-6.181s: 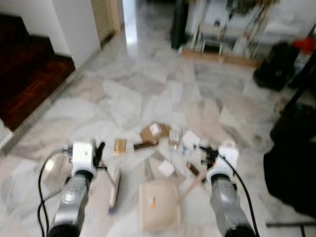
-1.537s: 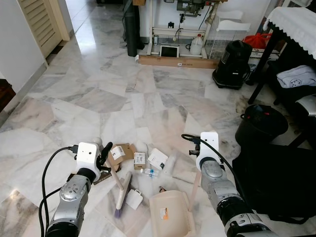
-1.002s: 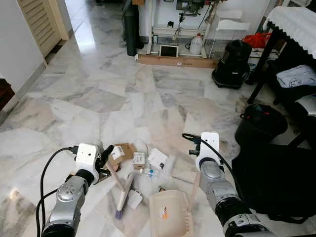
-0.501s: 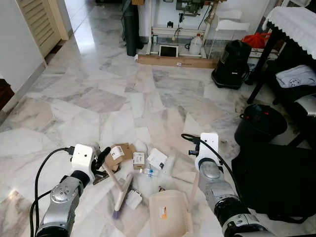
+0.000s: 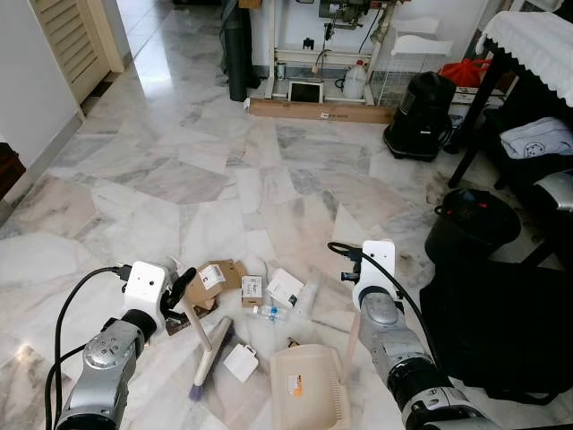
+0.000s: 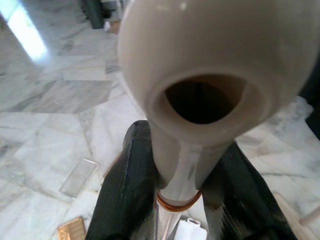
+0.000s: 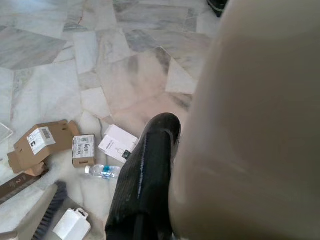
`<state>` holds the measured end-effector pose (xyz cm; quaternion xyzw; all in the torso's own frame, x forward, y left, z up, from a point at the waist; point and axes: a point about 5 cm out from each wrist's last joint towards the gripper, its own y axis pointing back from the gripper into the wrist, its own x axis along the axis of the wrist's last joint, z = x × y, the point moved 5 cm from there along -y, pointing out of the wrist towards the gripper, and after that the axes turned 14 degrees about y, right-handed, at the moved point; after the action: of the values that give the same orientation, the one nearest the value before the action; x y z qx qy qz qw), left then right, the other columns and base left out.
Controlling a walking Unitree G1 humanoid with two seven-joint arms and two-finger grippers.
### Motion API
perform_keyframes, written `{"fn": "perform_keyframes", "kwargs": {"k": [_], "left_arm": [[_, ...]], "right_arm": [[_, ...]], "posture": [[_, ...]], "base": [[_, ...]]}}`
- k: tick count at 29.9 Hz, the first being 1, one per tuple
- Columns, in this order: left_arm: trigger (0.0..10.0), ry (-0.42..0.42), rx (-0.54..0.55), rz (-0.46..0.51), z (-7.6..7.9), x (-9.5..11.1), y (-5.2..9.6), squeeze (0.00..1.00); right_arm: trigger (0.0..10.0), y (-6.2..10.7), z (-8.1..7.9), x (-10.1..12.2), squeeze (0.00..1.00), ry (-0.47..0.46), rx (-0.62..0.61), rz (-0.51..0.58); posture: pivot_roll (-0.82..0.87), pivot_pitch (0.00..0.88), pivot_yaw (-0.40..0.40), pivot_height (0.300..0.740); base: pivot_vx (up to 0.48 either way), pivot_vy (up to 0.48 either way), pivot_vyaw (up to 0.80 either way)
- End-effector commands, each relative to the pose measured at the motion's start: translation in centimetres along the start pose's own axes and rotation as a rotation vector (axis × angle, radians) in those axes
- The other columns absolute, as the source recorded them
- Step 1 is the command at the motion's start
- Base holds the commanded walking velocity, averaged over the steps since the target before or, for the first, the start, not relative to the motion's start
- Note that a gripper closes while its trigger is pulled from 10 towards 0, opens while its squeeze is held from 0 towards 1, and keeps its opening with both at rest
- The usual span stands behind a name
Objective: Sweep floor
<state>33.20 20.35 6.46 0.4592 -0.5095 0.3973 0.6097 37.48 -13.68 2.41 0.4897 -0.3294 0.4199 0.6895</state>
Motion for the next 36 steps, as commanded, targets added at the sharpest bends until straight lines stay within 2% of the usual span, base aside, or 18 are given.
{"fn": "perform_keyframes", "kwargs": {"k": [1, 7, 15, 24, 36], "left_arm": [[10.0, -0.015, -0.035, -0.039, 0.6, -0.7, 0.1, 0.00], [10.0, 0.029, -0.083, -0.085, 1.7, -1.7, 0.2, 0.00], [10.0, 0.193, -0.059, -0.091, 1.1, -1.8, 0.2, 0.00], [10.0, 0.365, -0.069, -0.064, 1.1, -0.9, 0.0, 0.00], [10.0, 0.423, -0.091, 0.010, 1.1, 1.4, -0.4, 0.00]], "right_arm": [[10.0, 0.2, -0.5, -1.9, 0.00, -0.001, 0.021, -0.075], [10.0, 0.2, -0.4, -1.9, 0.00, 0.001, 0.017, -0.076], [10.0, 0.2, -0.5, -1.9, 0.00, 0.003, 0.018, -0.077], [10.0, 0.2, -0.5, -2.0, 0.00, 0.007, 0.022, -0.078], [10.0, 0.2, -0.7, -2.1, 0.00, 0.009, 0.029, -0.081]], "posture": [[0.03, 0.084, -0.050, 0.740], [0.03, 0.088, -0.050, 0.740], [0.02, 0.082, -0.050, 0.740], [0.02, 0.075, -0.052, 0.740], [0.03, 0.068, -0.055, 0.740]], "base": [[0.000, 0.000, 0.00], [0.000, 0.000, 0.00], [0.000, 0.000, 0.00], [0.000, 0.000, 0.00], [0.000, 0.000, 0.00]]}}
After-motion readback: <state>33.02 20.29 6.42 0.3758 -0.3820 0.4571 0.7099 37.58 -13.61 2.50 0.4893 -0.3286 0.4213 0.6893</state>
